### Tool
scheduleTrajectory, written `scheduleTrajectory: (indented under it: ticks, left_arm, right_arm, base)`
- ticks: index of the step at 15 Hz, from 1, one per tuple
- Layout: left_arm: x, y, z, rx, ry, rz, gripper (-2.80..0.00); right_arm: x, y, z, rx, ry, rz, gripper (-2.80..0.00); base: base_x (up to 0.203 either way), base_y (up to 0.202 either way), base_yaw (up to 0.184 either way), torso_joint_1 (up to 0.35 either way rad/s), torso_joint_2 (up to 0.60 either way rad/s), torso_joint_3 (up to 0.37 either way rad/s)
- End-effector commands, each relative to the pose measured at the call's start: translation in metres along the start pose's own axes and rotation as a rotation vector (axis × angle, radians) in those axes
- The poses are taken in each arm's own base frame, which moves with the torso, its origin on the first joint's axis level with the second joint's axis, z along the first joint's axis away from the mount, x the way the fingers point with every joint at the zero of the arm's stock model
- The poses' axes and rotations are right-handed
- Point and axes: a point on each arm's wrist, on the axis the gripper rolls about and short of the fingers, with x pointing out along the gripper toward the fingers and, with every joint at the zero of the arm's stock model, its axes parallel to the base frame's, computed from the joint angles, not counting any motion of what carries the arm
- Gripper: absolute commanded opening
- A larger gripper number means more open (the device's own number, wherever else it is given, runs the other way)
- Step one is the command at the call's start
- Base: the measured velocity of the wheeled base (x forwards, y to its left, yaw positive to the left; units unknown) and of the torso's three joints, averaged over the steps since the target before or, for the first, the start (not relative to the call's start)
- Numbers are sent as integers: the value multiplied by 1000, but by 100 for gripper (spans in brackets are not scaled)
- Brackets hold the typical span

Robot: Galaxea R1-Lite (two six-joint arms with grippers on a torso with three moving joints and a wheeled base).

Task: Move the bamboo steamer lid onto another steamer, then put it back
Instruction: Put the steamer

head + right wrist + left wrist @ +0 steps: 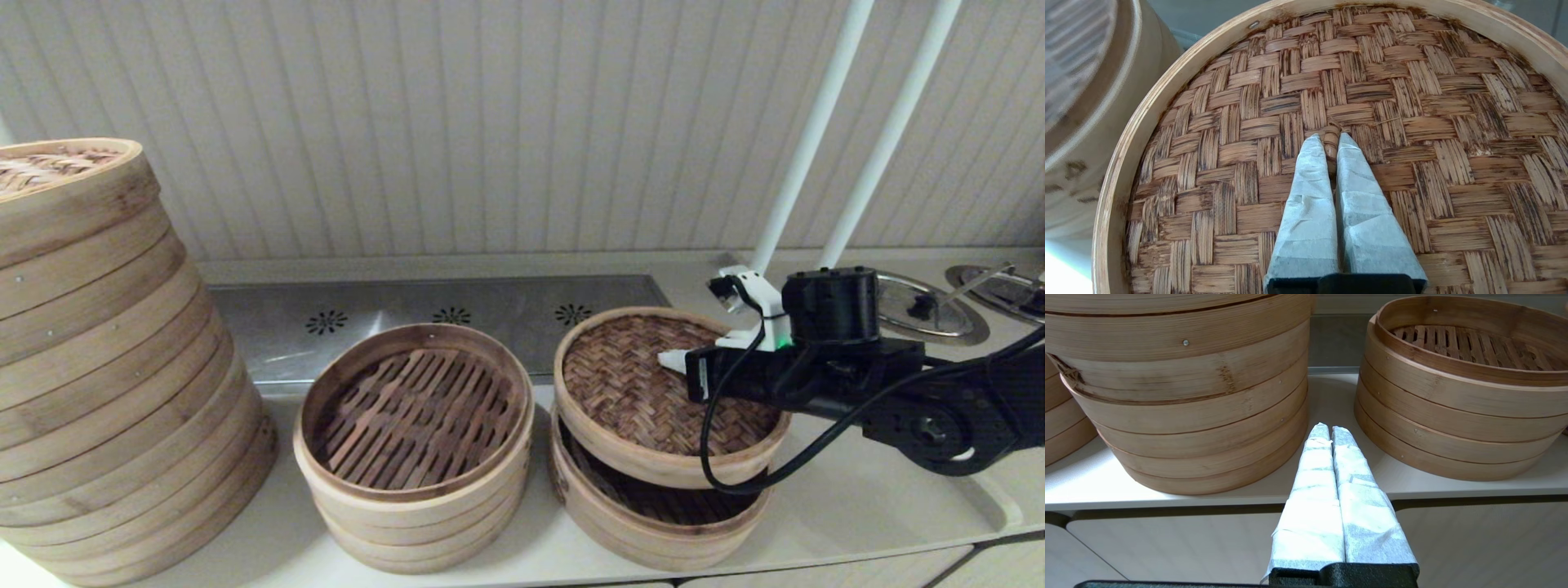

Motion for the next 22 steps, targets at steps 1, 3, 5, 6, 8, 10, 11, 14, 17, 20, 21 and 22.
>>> scheduleTrajectory:
  ticks: [1, 3, 5, 6, 8, 10, 11, 14, 17, 20, 21, 22]
  left_arm:
    - [0, 0, 0, 0, 1, 0, -280]
    - [0, 0, 0, 0, 1, 0, -280]
    - [0, 0, 0, 0, 2, 0, -280]
    - [0, 0, 0, 0, 1, 0, -280]
    - [0, 0, 0, 0, 2, 0, -280]
    - [0, 0, 0, 0, 1, 0, -280]
    - [0, 0, 0, 0, 1, 0, -280]
    - [0, 0, 0, 0, 2, 0, -280]
    - [0, 0, 0, 0, 2, 0, -280]
    - [0, 0, 0, 0, 2, 0, -280]
    - [0, 0, 0, 0, 2, 0, -280]
    - [0, 0, 0, 0, 2, 0, -280]
  right_arm:
    - [5, -1, -6, 12, 22, 6, -280]
    - [4, 0, -11, 23, 38, 28, -280]
    - [5, 0, -15, 25, 48, 30, -280]
    - [5, -1, -16, 24, 42, 30, -280]
    - [6, -1, -20, 18, 16, 31, -280]
    - [2, 2, -23, 20, 19, 38, -280]
    - [0, 3, -25, 21, 22, 39, -280]
    - [-9, 5, -29, 21, 28, 41, -280]
    - [-8, 4, -33, 22, 21, 43, -280]
    - [-4, 4, -37, 23, 33, 49, -280]
    - [-3, 4, -38, 24, 39, 50, -280]
    - [-3, 4, -40, 25, 43, 50, -280]
  base:
    - [0, 0, 0, 0, 0, 0]
    - [0, 0, 0, 0, 0, 0]
    - [0, 0, 0, 0, 0, 0]
    - [0, 0, 0, 0, 0, 0]
    - [0, 0, 0, 0, 0, 0]
    - [0, 0, 0, 0, 0, 0]
    - [0, 0, 0, 0, 0, 0]
    - [0, 0, 0, 0, 0, 0]
    - [0, 0, 0, 0, 0, 0]
    - [0, 0, 0, 0, 0, 0]
    - [0, 0, 0, 0, 0, 0]
    - [0, 0, 0, 0, 0, 0]
